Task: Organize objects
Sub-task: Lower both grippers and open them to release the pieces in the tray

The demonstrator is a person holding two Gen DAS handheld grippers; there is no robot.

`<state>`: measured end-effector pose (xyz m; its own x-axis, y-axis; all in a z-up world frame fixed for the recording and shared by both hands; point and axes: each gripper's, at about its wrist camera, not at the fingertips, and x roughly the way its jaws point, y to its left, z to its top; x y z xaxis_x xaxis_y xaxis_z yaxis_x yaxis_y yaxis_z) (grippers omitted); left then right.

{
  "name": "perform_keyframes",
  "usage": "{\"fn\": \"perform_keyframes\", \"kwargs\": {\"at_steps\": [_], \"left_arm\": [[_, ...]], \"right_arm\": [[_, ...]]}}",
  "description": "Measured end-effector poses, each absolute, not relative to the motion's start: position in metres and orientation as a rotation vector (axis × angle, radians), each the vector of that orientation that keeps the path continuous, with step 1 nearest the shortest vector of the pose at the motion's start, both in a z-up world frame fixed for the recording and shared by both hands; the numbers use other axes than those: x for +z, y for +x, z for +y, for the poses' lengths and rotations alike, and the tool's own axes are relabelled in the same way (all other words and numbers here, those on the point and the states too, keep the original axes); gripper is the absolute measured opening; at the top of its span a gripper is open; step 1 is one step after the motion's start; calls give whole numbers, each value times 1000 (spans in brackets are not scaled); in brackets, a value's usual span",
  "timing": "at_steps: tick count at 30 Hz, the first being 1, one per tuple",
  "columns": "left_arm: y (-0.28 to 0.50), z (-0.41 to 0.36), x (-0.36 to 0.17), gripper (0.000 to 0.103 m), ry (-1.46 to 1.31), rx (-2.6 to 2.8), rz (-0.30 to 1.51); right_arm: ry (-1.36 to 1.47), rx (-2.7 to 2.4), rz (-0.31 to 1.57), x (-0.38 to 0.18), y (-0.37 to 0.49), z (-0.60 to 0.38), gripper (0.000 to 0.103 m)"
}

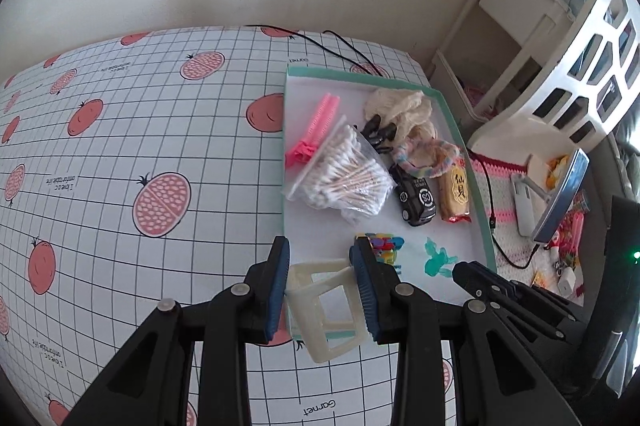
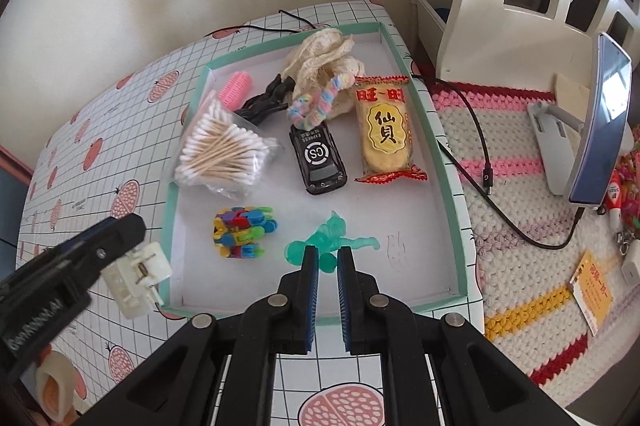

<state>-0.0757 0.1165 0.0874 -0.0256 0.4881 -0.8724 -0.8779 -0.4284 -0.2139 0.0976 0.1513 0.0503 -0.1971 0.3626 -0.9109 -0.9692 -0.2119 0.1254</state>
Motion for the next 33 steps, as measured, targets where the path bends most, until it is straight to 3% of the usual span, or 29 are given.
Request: {"fn": "perform_keyframes", "kwargs": {"at_steps": [12, 33], "left_arm": [[-64, 129, 48, 34, -1216, 1649, 575], [-52, 142, 43, 38, -1165, 1634, 561]], "right_arm": [[-1023, 1644, 937, 33, 89, 149, 10], [-1061, 1615, 973, 15, 92, 147, 11]]}}
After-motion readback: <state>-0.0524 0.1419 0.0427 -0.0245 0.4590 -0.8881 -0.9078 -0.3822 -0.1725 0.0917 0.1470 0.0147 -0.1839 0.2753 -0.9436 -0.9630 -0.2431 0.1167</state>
